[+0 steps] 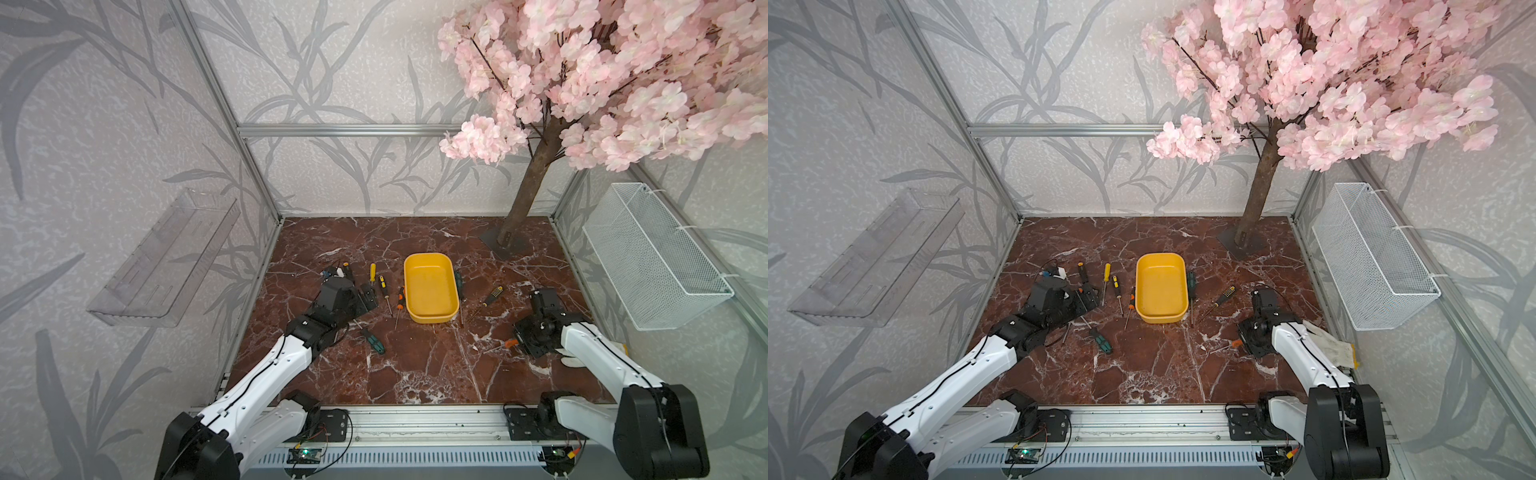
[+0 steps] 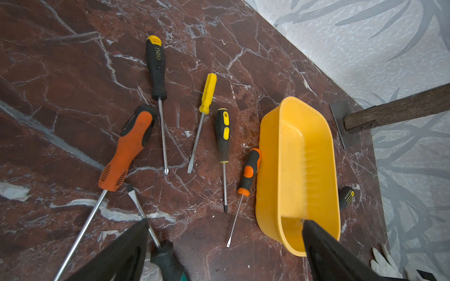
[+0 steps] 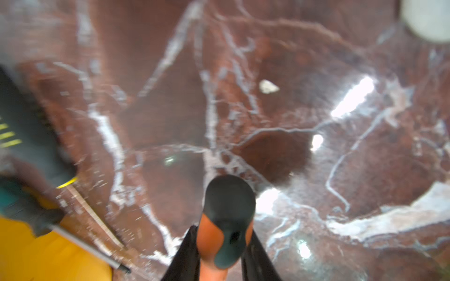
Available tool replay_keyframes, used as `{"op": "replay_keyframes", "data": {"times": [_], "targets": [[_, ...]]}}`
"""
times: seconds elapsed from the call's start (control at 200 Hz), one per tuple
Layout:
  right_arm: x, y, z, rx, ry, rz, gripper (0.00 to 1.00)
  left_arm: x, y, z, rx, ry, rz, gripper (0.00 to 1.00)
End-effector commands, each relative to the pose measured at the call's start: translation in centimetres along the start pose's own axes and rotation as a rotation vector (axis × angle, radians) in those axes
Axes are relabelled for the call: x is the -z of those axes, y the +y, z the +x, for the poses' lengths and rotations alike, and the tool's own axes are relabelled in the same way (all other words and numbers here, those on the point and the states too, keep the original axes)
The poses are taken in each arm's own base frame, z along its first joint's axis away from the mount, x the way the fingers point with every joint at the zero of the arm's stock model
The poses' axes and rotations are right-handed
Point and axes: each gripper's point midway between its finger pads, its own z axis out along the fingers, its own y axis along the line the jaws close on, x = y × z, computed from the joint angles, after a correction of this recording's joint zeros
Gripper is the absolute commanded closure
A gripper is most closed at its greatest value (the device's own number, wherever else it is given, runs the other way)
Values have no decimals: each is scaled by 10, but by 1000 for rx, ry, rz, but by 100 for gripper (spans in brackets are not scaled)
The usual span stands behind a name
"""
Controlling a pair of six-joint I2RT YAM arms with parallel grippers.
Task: Put the screwdriver on the desktop into the storage box
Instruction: Pick up the screwdriver from the center of the board, then place the screwdriver in the storage box.
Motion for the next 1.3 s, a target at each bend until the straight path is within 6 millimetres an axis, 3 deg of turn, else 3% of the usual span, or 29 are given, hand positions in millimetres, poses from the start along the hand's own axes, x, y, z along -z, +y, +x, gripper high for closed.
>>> {"op": "replay_keyframes", "data": {"times": [0.0,0.34,0.66,0.675,0.75,0.98,1.295], "targets": [[23,30,-4,127,-40,-42,81,4,-1,-8,-20,-25,-18,0],[51,129,22,451,-51,-116,81,10,6,-12,-15,-37,-52,0],[52,225,67,745,-49,-120,81,19,21,-8,21,-39,-67,0],[44,226,69,757,-40,-102,81,19,21,-8,24,-40,-67,0],[40,243,78,799,-30,-101,81,22,24,-8,36,-43,-64,0],[16,278,104,948,-10,-54,81,29,30,-7,51,-46,-69,0],[-23,298,138,1093,34,6,81,33,32,-7,65,-46,-64,0]]}}
